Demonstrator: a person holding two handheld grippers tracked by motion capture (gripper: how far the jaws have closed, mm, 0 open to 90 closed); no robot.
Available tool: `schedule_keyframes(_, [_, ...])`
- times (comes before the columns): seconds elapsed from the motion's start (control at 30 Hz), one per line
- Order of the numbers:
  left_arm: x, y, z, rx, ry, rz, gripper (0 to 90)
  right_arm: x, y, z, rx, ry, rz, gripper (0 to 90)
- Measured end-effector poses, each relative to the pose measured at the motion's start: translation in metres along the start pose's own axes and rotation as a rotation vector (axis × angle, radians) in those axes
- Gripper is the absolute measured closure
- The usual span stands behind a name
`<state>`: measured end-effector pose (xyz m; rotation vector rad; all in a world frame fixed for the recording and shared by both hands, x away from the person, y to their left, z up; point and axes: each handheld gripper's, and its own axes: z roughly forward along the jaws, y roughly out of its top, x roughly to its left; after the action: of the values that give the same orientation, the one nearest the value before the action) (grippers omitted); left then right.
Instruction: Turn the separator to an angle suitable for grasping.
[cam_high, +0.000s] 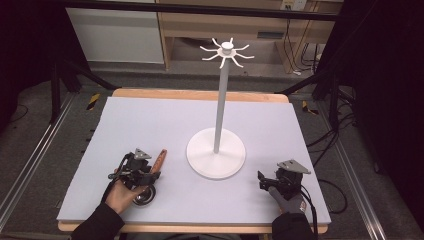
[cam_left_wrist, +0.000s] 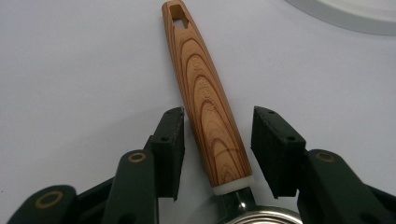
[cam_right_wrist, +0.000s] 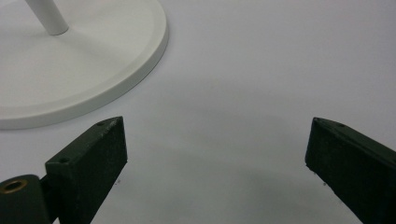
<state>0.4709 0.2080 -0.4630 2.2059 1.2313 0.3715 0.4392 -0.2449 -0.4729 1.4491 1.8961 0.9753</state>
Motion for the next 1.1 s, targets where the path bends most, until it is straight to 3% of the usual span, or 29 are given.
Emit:
schedule_keyframes(0.43, [-0.0008,0.0012,0.0016,0.019,0.013,-0.006,59.6,0.0003,0.0001,0.0004,0.008,0.005,0.003,5.9])
schedule_keyframes(0.63, [0.0036,0.0026,-0.0008,0.027,-0.017,-0.037,62.6,0.0002,0.0001,0.0007,0.01,0.005,0.001,5.9])
schedule_keyframes(1.1, [0.0046,-0.0024,-0.0079,0.041,-0.027,0.011,67.8,-0.0001,0.0,0.0012,0.017,0.008,-0.002,5.9])
